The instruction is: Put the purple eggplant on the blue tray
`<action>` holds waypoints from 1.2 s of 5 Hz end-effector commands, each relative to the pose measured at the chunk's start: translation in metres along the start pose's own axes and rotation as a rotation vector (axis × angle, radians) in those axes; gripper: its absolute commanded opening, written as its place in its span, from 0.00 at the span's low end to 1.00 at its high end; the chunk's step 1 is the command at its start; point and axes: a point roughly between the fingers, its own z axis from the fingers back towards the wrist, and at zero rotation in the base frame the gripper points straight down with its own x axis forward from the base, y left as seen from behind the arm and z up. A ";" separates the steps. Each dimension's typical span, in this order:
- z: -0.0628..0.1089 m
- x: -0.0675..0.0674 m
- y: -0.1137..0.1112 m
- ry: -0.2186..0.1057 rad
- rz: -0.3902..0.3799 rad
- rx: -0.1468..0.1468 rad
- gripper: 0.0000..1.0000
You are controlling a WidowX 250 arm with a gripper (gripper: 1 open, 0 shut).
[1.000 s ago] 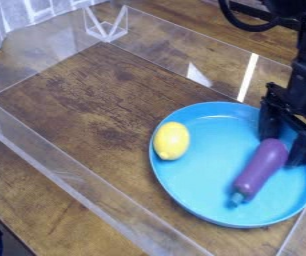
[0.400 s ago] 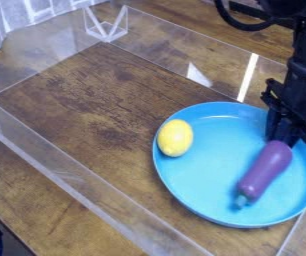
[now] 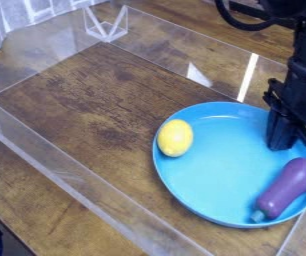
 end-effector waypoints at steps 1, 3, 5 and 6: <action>0.026 -0.002 -0.006 -0.029 -0.094 0.014 1.00; 0.019 0.002 0.000 -0.010 -0.131 0.011 1.00; 0.017 -0.013 0.011 0.007 -0.133 0.012 1.00; 0.017 -0.016 0.014 0.015 -0.088 0.012 0.00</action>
